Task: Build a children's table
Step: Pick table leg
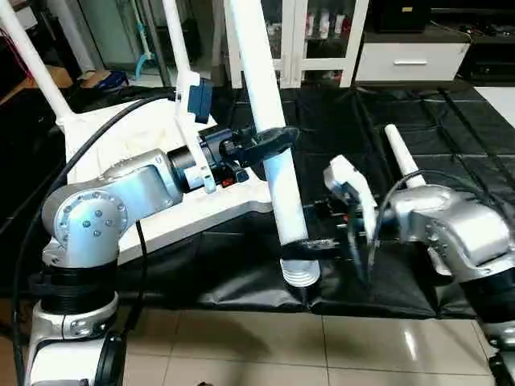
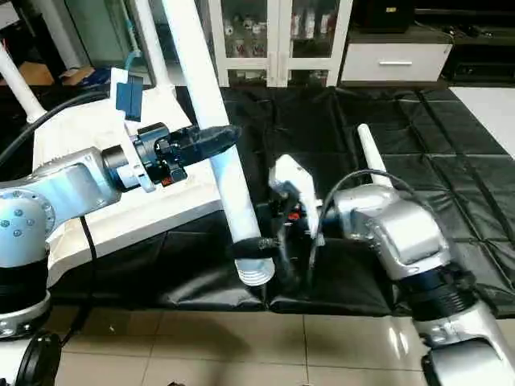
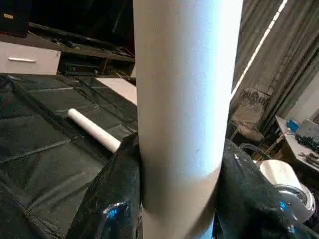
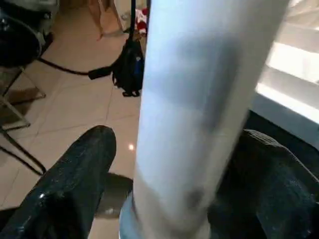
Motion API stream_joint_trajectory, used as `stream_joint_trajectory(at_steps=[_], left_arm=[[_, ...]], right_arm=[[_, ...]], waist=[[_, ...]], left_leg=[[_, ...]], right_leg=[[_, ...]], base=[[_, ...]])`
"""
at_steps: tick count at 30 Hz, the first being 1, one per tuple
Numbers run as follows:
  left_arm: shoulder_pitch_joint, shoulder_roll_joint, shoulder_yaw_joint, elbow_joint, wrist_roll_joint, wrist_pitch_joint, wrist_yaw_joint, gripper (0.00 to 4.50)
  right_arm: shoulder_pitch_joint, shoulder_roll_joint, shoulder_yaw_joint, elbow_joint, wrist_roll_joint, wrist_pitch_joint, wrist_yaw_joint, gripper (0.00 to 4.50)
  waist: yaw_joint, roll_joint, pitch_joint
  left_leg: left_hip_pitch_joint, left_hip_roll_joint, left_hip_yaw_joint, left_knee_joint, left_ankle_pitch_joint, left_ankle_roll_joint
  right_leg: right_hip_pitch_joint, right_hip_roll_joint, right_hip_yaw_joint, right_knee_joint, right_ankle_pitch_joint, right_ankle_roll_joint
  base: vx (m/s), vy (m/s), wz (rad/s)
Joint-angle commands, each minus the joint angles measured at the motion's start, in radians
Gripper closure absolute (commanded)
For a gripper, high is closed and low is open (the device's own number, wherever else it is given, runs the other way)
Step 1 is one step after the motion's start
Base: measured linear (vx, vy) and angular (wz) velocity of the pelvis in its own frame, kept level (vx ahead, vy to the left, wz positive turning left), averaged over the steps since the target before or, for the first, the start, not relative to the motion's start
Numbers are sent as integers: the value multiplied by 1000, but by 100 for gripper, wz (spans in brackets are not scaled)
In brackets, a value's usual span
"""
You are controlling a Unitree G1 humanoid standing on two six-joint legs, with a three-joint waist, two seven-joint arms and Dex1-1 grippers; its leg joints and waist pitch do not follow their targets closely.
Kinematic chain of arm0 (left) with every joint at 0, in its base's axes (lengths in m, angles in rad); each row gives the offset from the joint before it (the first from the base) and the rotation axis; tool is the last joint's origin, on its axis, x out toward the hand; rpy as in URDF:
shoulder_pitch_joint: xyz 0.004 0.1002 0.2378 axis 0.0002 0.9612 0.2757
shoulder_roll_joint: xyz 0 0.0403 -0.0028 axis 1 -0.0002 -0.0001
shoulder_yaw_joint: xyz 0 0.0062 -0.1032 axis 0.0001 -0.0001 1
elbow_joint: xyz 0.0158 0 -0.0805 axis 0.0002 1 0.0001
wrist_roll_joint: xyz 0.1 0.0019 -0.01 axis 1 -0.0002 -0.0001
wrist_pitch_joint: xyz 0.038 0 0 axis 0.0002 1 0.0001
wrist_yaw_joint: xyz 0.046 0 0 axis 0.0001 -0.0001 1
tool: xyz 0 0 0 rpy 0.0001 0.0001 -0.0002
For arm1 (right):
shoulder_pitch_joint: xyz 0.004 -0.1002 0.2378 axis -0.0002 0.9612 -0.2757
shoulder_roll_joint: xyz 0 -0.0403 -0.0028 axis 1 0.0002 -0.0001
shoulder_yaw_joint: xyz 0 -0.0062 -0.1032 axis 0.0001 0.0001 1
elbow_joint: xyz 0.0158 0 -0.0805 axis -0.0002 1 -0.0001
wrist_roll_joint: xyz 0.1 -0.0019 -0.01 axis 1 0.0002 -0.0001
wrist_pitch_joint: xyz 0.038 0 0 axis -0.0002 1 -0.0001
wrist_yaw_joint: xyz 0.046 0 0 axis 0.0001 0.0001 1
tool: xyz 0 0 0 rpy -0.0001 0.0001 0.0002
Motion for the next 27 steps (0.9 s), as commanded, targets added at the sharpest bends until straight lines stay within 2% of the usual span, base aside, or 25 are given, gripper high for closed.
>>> stream_joint_trajectory(at_steps=[1, 4, 6, 9, 11, 17, 18, 23, 25, 27], left_arm=[[-18, 11, -1, -10, 14, -11, -10, 276], [-18, 14, -4, -10, 19, -14, -12, 276], [-18, 15, -4, -9, 21, -16, -13, 276], [-23, 18, -2, -4, 26, -20, -13, 276], [-26, 19, -1, -1, 29, -22, -13, 276], [-28, 20, 2, 1, 33, -24, -16, 276], [-28, 20, 2, 0, 33, -23, -17, 276], [-31, 20, 7, 1, 31, -22, -20, 276], [-31, 19, 6, -1, 30, -21, -21, 276], [-30, 19, 4, -2, 31, -20, -23, 276]], right_arm=[[-7, 7, -9, 4, 0, -7, -13, 54], [-9, 15, -12, 8, 2, -3, -14, 54], [-8, 17, -11, 7, 3, 1, -11, 87], [-3, 20, -10, 5, 4, 11, -10, 90], [0, 21, -9, 5, 3, 14, -15, 124], [13, 36, -10, 10, 3, 26, -32, 133], [17, 40, -9, 10, 3, 28, -36, 133], [28, 56, -13, 10, 10, 33, -49, 133], [30, 61, -16, 7, 13, 36, -53, 161], [31, 66, -18, 6, 14, 38, -58, 171]], waist=[[2, -19, -72], [2, -17, -72], [2, -17, -72], [2, -17, -72], [3, -13, -72], [2, -16, -73], [3, -11, -73], [2, -13, -72], [1, -9, -72], [1, -10, -72]], left_leg=[[11, 6, 8, -72, -62, 51], [12, 6, 8, -73, -70, 49], [12, 6, 8, -73, -68, 48], [12, 6, 8, -72, -62, 49], [12, 5, 8, -73, -67, 46], [11, 5, 8, -73, -67, 44], [11, 5, 7, -73, -66, 43], [12, 5, 8, -75, -76, 36], [13, 5, 7, -75, -81, 33], [12, 5, 7, -75, -81, 32]], right_leg=[[59, -4, 12, -58, -67, -270], [58, -4, 12, -58, -71, -269], [59, -4, 12, -58, -67, -269], [59, -4, 12, -58, -55, -269], [59, -4, 12, -57, -60, -269], [60, -4, 12, -57, -56, -270], [60, -4, 12, -56, -55, -270], [59, -4, 12, -58, -57, -270], [59, -4, 11, -59, -57, -270], [59, -3, 11, -58, -51, -271]], base=[[0, 0, 0], [0, 0, 0], [0, 0, 0], [0, 0, 0], [0, 0, 0], [0, 0, 0], [0, 0, 0], [0, 0, 0], [0, 0, 0], [0, 0, 0]])
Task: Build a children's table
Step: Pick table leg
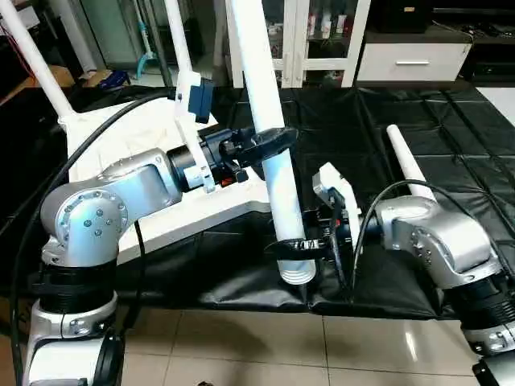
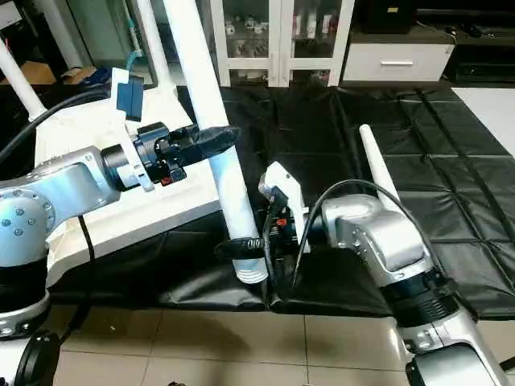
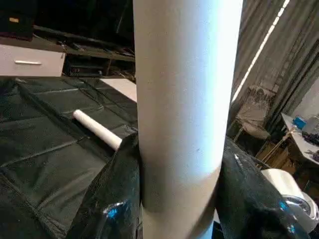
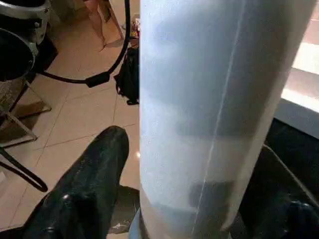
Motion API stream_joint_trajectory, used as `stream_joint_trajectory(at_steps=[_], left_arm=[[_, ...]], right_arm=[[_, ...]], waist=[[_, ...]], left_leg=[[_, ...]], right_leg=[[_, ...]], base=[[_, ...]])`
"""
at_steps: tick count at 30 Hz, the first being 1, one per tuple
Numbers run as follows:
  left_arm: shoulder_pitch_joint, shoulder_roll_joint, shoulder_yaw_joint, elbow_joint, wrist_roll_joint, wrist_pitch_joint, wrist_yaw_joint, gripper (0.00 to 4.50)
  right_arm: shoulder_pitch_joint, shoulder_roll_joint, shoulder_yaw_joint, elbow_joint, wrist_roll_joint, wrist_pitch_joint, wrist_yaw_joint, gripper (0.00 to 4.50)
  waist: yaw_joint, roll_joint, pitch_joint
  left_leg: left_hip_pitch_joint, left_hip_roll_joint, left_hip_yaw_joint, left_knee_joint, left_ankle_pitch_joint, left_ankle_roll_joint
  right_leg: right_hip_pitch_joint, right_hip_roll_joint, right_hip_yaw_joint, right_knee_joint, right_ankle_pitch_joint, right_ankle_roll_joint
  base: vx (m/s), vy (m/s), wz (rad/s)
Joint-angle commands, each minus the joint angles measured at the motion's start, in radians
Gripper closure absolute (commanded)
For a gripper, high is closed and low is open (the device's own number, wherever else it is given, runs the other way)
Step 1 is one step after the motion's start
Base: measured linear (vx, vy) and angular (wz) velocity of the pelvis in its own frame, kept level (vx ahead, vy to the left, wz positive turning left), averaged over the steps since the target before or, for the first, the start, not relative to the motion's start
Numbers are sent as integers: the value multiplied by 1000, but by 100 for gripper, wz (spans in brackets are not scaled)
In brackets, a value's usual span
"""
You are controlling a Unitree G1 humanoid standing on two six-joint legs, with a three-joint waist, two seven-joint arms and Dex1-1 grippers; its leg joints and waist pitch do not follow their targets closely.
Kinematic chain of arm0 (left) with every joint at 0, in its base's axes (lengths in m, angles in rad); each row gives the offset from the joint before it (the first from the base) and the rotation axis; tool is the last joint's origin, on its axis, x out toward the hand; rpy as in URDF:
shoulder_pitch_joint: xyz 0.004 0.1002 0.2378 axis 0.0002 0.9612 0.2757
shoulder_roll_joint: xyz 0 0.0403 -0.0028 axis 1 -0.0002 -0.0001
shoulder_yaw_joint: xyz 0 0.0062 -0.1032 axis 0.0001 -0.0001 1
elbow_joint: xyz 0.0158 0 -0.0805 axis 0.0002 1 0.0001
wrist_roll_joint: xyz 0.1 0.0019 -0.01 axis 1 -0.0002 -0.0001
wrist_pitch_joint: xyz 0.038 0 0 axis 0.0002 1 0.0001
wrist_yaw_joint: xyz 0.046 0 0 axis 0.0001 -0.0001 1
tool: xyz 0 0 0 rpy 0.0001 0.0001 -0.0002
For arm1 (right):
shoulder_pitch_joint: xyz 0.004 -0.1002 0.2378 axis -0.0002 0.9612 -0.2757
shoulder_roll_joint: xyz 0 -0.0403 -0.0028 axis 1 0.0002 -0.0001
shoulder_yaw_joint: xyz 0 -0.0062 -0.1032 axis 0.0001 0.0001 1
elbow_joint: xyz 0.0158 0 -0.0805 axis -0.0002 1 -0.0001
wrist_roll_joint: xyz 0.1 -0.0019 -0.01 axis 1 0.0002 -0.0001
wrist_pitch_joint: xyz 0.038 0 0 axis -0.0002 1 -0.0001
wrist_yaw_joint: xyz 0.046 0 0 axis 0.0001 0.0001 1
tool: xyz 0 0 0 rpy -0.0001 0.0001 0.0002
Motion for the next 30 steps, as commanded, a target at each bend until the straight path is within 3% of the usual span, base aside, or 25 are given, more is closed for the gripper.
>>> stream_joint_trajectory(at_steps=[1, 13, 29, 30], left_arm=[[-23, 11, 6, -1, 6, -13, -8, 276], [-18, 15, 1, -13, 6, -3, -15, 276], [-20, 26, 1, -12, 6, 0, -24, 276], [-20, 26, 1, -12, 6, 0, -24, 276]], right_arm=[[3, 4, -17, -8, 11, 11, -9, 180], [-1, 18, -19, 0, 5, 5, -19, 261], [-9, 25, -7, 9, -20, -35, -24, 263], [-9, 26, -7, 9, -20, -35, -23, 228]], waist=[[2, -10, -72], [2, -8, -72], [1, -6, -71], [1, -6, -71]], left_leg=[[13, 5, 7, -75, -83, 31], [13, 5, 6, -77, -92, 25], [13, 5, 6, -78, -98, 20], [13, 5, 6, -77, -98, 20]], right_leg=[[59, -3, 11, -58, -51, -270], [59, -4, 11, -58, -50, -269], [59, -4, 11, -58, -53, -268], [59, -4, 11, -58, -51, -268]], base=[[0, 0, 0], [0, 0, 0], [0, 0, 0], [0, 0, 0]])
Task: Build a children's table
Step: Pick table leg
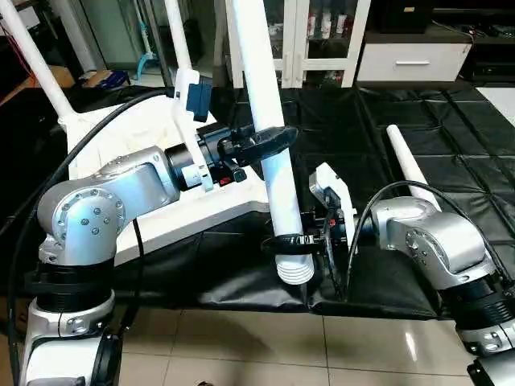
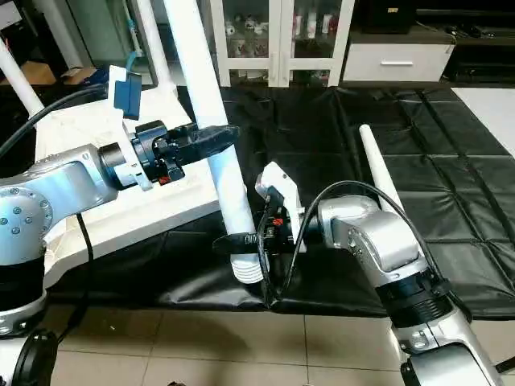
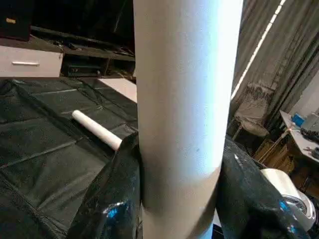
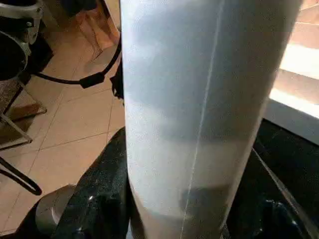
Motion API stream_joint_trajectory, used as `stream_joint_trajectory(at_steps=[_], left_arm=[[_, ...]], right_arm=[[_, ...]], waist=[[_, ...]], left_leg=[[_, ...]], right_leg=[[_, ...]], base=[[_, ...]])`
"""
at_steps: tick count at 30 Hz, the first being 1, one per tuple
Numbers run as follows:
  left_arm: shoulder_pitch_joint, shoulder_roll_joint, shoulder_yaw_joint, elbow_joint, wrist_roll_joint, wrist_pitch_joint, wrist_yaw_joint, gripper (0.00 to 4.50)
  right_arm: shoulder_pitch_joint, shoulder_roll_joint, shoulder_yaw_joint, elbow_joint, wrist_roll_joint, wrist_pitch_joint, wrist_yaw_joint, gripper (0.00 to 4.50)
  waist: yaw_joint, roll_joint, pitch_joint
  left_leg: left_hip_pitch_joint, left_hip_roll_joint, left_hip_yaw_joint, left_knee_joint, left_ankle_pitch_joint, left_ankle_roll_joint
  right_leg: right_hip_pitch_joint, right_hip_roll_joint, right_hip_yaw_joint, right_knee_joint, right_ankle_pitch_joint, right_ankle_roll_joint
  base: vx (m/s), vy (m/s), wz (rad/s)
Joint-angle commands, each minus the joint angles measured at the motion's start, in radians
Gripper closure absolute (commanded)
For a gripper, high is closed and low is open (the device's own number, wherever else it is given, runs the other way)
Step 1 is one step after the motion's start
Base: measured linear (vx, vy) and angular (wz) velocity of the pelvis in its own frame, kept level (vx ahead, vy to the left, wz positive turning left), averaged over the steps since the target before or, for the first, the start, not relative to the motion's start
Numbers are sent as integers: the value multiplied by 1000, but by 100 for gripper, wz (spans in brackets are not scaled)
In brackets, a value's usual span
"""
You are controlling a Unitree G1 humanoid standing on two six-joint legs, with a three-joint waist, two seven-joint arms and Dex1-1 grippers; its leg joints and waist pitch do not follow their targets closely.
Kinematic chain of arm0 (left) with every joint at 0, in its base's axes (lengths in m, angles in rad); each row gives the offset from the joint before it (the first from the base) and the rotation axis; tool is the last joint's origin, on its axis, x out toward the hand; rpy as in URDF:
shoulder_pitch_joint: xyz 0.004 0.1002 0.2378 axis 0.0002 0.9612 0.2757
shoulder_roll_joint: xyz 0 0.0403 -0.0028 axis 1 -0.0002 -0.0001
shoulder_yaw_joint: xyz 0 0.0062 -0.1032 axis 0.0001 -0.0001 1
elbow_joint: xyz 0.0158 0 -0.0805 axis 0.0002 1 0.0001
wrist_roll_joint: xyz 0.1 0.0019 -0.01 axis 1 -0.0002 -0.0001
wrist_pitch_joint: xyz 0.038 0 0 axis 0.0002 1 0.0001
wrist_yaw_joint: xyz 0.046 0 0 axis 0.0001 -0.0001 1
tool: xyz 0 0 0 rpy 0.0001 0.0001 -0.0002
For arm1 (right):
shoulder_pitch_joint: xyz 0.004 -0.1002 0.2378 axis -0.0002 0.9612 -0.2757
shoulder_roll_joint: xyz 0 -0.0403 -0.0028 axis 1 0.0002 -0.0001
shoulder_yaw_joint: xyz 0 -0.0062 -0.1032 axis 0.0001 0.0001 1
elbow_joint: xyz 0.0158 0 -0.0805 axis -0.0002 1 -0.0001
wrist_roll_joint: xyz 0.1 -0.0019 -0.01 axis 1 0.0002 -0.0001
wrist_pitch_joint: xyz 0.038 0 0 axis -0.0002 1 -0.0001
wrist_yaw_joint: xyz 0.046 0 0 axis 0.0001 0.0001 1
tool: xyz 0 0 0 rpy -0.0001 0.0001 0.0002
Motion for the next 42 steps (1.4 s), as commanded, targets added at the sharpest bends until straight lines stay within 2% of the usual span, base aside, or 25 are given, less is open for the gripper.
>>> stream_joint_trajectory(at_steps=[1, 4, 7, 8, 11, 12, 22, 23, 26, 32, 39, 42], left_arm=[[-19, 13, 0, -10, 7, -1, -10, 276], [-20, 14, -4, -9, 10, -3, -14, 276], [-20, 15, -7, -8, 12, -3, -16, 276], [-22, 19, -8, -2, 18, -6, -19, 276], [-18, 20, -13, -2, 23, -9, -21, 276], [-16, 21, -15, -1, 25, -10, -22, 276], [-21, 26, -17, 4, 35, -14, -36, 276], [-21, 26, -17, 4, 36, -14, -37, 276], [-22, 26, -17, 1, 36, -13, -36, 276], [-28, 23, -11, 0, 38, -11, -38, 276], [-32, 14, -6, 0, 34, -14, -37, 276], [-36, 13, -11, 4, 39, -15, -37, 276]], right_arm=[[-8, 4, -8, -4, -3, -18, -8, 207], [-9, 2, -7, -7, -15, -32, -10, 176], [-9, 2, -8, -6, -20, -37, -12, 163], [-13, 4, -11, -1, -25, -44, -15, 163], [-14, 2, -15, 1, -27, -49, -17, 162], [-14, 1, -17, 0, -25, -47, -16, 162], [-13, 4, -34, -12, 10, -24, 6, 162], [-13, 4, -34, -12, 10, -23, 7, 191], [-10, 5, -32, -15, 20, -11, 15, 204], [-5, -4, -20, -21, 19, -4, 24, 258], [5, -12, -9, -29, 12, -3, 29, 265], [6, -6, -17, -27, 10, -5, 18, 265]], waist=[[1, -5, -71], [1, -4, -72], [1, -6, -71], [0, -2, -71], [-1, -3, -71], [-1, 1, -71], [-2, 1, -72], [-2, 1, -72], [-2, 1, -72], [-2, 0, -72], [-2, 2, -71], [-3, 7, -71]], left_leg=[[13, 5, 6, -77, -97, 21], [13, 5, 6, -77, -96, 21], [13, 4, 6, -77, -97, 23], [14, 5, 6, -78, -104, 20], [14, 5, 5, -78, -109, 17], [14, 5, 5, -78, -107, 16], [14, 5, 5, -78, -101, 23], [14, 5, 5, -78, -102, 23], [14, 5, 5, -78, -104, 24], [14, 5, 5, -78, -102, 23], [14, 5, 5, -78, -108, 21], [15, 5, 5, -78, -114, 19]], right_leg=[[59, -4, 11, -57, -47, -269], [60, -4, 11, -57, -45, -270], [59, -4, 11, -58, -45, -270], [58, -4, 11, -59, -50, -270], [59, -4, 11, -59, -54, -267], [59, -4, 10, -58, -52, -268], [60, -4, 9, -57, -34, -278], [60, -4, 9, -57, -33, -278], [60, -4, 10, -57, -35, -279], [60, -4, 10, -58, -40, -277], [60, -4, 10, -59, -42, -276], [60, -4, 9, -59, -44, -276]], base=[[0, 0, 0], [0, 0, 0], [0, 0, 0], [0, 0, 0], [0, 0, 0], [0, 0, 0], [0, 0, 0], [0, 0, 0], [0, 0, 0], [0, 0, 0], [0, 0, 0], [0, 0, 0]])
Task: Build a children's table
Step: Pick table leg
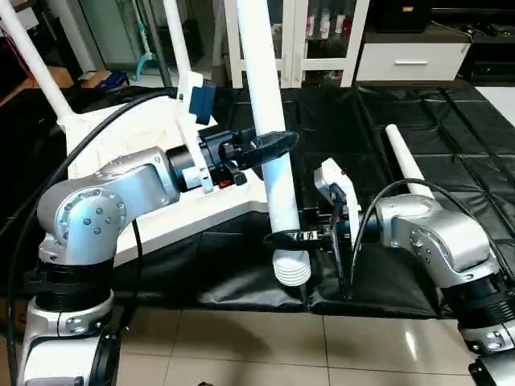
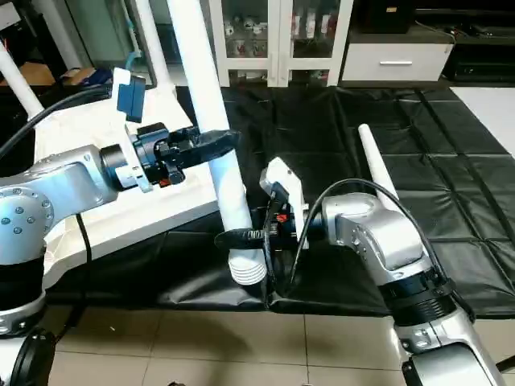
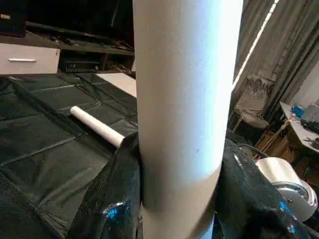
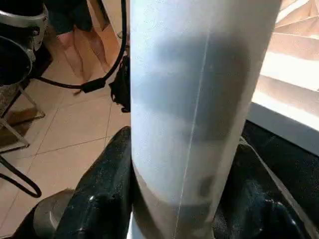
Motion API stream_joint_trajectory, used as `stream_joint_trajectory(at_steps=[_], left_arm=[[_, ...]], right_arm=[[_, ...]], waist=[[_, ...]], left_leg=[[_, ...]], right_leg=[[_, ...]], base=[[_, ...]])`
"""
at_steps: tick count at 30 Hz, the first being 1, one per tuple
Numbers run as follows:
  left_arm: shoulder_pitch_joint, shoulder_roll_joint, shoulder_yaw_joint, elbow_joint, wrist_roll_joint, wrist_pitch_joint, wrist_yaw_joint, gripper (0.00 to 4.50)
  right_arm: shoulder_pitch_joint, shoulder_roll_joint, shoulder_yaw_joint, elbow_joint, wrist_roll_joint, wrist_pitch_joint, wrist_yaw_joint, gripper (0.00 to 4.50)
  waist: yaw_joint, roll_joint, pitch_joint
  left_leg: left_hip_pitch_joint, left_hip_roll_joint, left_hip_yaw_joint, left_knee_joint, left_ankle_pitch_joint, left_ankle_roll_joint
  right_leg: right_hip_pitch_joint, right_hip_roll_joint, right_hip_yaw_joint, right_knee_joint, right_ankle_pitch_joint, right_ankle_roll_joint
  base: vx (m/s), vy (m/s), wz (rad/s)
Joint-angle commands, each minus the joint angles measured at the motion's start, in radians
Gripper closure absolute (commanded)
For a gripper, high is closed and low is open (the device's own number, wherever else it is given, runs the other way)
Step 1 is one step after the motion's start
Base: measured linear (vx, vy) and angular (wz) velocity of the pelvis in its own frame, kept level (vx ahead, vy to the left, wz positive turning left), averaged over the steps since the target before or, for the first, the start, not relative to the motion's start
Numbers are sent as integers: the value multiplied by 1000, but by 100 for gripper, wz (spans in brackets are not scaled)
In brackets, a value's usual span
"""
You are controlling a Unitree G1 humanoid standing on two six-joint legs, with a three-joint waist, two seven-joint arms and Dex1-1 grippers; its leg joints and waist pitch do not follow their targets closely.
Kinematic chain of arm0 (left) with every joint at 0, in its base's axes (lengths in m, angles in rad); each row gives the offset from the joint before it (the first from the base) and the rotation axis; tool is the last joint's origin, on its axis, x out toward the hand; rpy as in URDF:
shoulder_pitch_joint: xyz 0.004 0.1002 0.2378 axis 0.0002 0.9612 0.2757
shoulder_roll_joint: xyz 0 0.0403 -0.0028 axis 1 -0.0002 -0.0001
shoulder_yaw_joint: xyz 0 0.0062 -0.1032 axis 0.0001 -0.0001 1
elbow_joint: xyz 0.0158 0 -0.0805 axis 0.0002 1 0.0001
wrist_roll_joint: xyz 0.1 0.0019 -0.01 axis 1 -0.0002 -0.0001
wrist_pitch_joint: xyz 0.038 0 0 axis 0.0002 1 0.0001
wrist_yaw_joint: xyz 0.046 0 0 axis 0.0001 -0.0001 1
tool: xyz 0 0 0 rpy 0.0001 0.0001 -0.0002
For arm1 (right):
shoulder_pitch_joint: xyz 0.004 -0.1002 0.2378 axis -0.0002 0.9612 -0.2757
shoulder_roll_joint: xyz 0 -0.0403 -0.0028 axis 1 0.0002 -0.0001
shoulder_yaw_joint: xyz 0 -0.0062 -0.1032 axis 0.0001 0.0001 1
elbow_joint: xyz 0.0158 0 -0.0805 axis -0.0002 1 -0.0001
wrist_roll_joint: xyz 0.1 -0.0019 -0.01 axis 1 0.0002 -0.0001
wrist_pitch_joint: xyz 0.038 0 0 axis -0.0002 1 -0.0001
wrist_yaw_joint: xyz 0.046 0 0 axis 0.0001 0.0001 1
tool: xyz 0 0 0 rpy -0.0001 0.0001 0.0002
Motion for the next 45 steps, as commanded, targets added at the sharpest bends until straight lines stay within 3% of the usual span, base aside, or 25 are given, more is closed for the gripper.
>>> stream_joint_trajectory(at_steps=[1, 3, 6, 14, 18, 20, 21, 25, 26, 29, 30, 31, 33, 34, 35, 37, 38, 40, 41, 43, 45], left_arm=[[-34, 5, 4, 4, 10, -15, -4, 276], [-37, 0, 9, 13, 24, -16, 25, 276], [-36, 0, 48, 39, -5, 21, 55, 204], [-8, 20, 55, 1, -71, 75, 12, 155], [18, 30, 54, -26, -86, 95, 10, 115], [27, 31, 58, -35, -97, 103, 13, 115], [38, 34, 58, -44, -98, 106, 17, 92], [69, 38, 63, -70, -94, 95, 30, 66], [79, 37, 64, -78, -77, 80, 41, 56], [138, 17, 77, -80, 105, -92, 148, 29], [138, 17, 77, -80, 105, -92, 148, 29], [195, 1, 73, -87, 226, -159, 268, 29], [225, -8, 74, -94, 272, -192, 313, 29], [263, -12, 59, -113, 334, -242, 356, 29], [302, -43, 66, -130, 371, -274, 415, 29], [367, -102, 75, -157, 419, -324, 504, 29], [394, -129, 76, -165, 443, -353, 532, 29], [458, -135, 36, -172, 541, -445, 564, 29], [478, -134, 20, -172, 575, -477, 571, 29], [524, -135, 1, -154, 639, -560, 588, 29], [550, -163, 8, -135, 635, -592, 591, 29]], right_arm=[[7, 4, 4, -22, 0, 3, 2, 265], [7, 7, 0, -20, 0, 1, -3, 265], [-2, 18, -26, -10, 7, -8, -20, 266], [-8, 20, -46, -8, 19, -13, -21, 266], [-49, 63, -119, 54, 11, -50, -107, 266], [-64, 79, -140, 79, 8, -60, -139, 266], [-76, 94, -159, 103, 1, -72, -176, 266], [-81, 118, -200, 118, -5, -88, -243, 266], [-78, 122, -210, 114, -12, -95, -266, 266], [-75, 131, -240, 129, -124, -195, -444, 266], [-75, 131, -240, 129, -124, -195, -444, 266], [-48, 137, -251, 113, -203, -336, -533, 266], [-33, 137, -250, 100, -242, -371, -580, 266], [-9, 139, -256, 72, -251, -370, -601, 266], [23, 146, -268, 34, -240, -323, -620, 266], [87, 173, -290, -37, -215, -275, -651, 266], [116, 189, -296, -67, -212, -278, -673, 266], [181, 225, -299, -108, -209, -333, -698, 266], [199, 237, -301, -115, -205, -356, -704, 266], [230, 252, -285, -102, -242, -413, -737, 266], [247, 270, -285, -90, -240, -412, -755, 266]], waist=[[1, 1, -71], [1, 3, -71], [1, 2, -71], [0, 3, -70], [-2, 9, -70], [-4, 6, -70], [-2, 12, -71], [-5, 11, -69], [-5, 12, -70], [-10, 13, -67], [-9, 14, -67], [-10, 5, -66], [-12, 8, -67], [-14, -4, -67], [-13, -7, -69], [-12, 2, -69], [-12, 0, -70], [-10, 0, -72], [-10, 6, -68], [-17, 7, -63], [-19, 9, -61]], left_leg=[[14, 4, 5, -78, -112, 25], [14, 5, 5, -78, -112, 25], [13, 3, 5, -77, -104, 25], [14, 3, 6, -78, -110, 28], [15, 3, 6, -80, -120, 19], [14, 3, 6, -80, -121, 14], [16, 3, 5, -80, -118, 10], [14, 1, 6, -81, -125, 9], [14, 2, 5, -79, -111, 11], [11, 2, 6, -80, -111, 4], [12, 3, 6, -81, -117, 0], [9, 7, 6, -84, -128, -5], [10, 3, 7, -81, -132, -9], [6, 4, 7, -82, -117, -5], [5, 4, 6, -81, -104, 4], [6, 5, 5, -82, -91, 18], [4, 8, 5, -82, -77, 28], [3, 7, 5, -82, -71, 41], [2, 9, 3, -87, -104, 45], [4, 11, 2, -94, -168, 24], [7, 11, 1, -98, -198, 12]], right_leg=[[61, -4, 9, -59, -44, -276], [60, -4, 9, -58, -43, -276], [61, -4, 9, -58, -42, -277], [59, -4, 8, -59, -60, -279], [56, -4, 8, -59, -78, -272], [57, -4, 8, -60, -78, -272], [56, -4, 7, -58, -74, -272], [57, -2, 7, -61, -74, -266], [58, -2, 7, -60, -58, -265], [58, -2, 7, -68, -92, -235], [57, -4, 7, -69, -108, -227], [55, -4, 9, -74, -132, -208], [56, -3, 8, -72, -148, -194], [56, -1, 9, -76, -140, -183], [59, -1, 10, -74, -129, -174], [58, 0, 10, -73, -107, -173], [57, -1, 10, -76, -86, -173], [55, 0, 9, -77, -83, -169], [51, -2, 8, -85, -125, -159], [45, -1, 8, -93, -205, -131], [43, -1, 8, -95, -240, -126]], base=[[0, 0, 0], [0, 0, 0], [0, 0, 0], [0, 0, 0], [0, 0, 0], [0, 0, 0], [0, 0, 0], [0, 0, 0], [0, 0, 0], [0, 0, 0], [0, 0, 0], [0, 0, 0], [0, 0, 0], [0, 0, 0], [0, 0, 0], [0, 0, 0], [0, 0, 0], [0, 0, 0], [0, 0, 0], [0, 0, 0], [0, 0, 0]])
